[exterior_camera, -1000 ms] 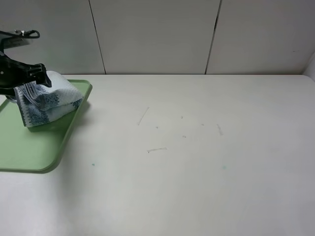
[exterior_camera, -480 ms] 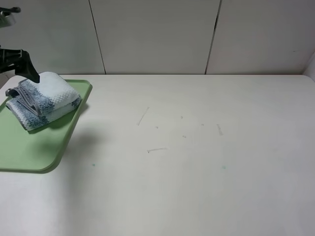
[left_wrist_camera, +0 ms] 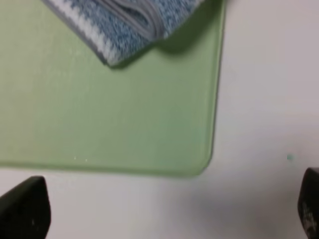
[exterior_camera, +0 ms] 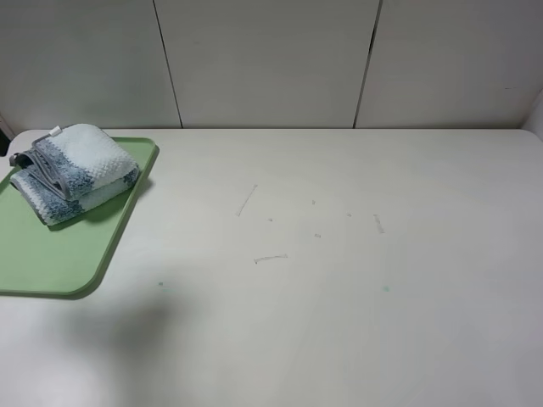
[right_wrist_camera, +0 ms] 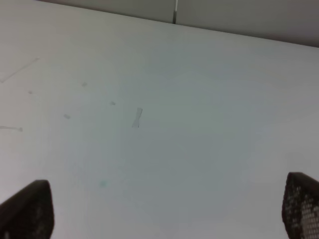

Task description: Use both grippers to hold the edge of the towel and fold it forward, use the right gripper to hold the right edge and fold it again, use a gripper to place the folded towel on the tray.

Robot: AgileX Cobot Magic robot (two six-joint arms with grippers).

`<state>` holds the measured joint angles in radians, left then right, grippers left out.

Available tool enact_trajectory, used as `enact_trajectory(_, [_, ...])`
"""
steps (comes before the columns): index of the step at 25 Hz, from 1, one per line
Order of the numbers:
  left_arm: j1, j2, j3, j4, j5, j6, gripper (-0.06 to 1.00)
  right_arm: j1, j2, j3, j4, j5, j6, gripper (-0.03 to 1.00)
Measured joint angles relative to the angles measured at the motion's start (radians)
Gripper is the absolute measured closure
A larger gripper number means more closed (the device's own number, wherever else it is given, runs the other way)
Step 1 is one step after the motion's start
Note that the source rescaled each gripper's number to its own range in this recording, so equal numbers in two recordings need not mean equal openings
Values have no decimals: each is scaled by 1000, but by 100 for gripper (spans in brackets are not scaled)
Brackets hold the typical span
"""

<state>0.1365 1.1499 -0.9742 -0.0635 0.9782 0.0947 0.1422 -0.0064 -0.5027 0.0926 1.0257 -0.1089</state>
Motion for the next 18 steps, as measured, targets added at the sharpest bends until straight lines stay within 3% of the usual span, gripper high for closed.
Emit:
enact_trajectory(12, [0, -514, 183, 2, 199, 7, -5, 0, 0, 0, 0, 0, 0, -3])
enact_trajectory(18, [0, -726, 193, -19, 209, 78, -5, 0, 0, 0, 0, 0, 0, -3])
